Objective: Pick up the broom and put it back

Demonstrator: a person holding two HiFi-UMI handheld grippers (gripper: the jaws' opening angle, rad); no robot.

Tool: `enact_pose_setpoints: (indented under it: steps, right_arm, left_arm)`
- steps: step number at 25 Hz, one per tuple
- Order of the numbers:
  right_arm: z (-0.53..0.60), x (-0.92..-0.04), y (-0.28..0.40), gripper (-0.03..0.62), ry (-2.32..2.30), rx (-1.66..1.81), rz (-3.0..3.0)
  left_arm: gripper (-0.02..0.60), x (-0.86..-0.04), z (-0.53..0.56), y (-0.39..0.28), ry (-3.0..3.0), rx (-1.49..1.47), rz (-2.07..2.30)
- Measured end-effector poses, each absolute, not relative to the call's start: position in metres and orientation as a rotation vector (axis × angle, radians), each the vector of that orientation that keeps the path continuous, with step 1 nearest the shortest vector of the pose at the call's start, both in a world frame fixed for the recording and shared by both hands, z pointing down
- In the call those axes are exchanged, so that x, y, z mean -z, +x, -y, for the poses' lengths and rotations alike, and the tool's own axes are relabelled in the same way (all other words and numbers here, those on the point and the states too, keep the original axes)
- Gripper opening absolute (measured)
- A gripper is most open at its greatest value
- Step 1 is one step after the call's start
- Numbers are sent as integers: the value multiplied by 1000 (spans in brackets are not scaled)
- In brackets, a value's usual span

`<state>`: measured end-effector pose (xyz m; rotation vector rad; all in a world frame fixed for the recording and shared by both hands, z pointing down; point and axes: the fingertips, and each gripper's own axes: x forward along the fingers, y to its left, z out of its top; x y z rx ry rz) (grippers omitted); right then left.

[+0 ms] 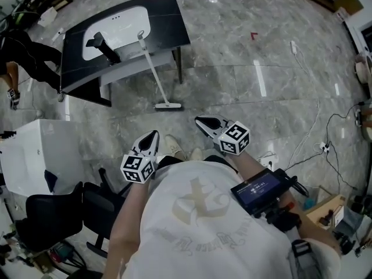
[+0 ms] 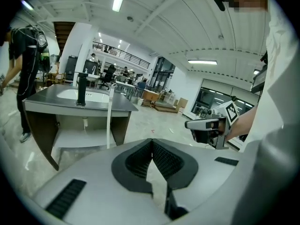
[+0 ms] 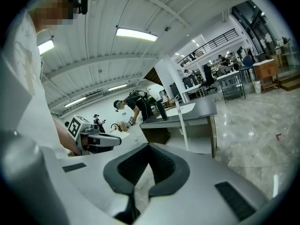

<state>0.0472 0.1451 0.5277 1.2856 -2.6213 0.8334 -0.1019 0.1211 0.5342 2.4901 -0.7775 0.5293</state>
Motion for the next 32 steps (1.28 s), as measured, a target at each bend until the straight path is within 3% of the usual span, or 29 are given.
enact_pose_setpoints:
  steps: [15, 32]
  right_arm:
    - [-57, -515, 35, 17, 1413, -732, 2545]
    - [2, -542, 11, 17, 1362, -808, 2527]
  left_arm:
    - [12, -524, -36, -138, 2529, -445, 758]
    - [12, -544, -17, -182, 2419, -471, 884]
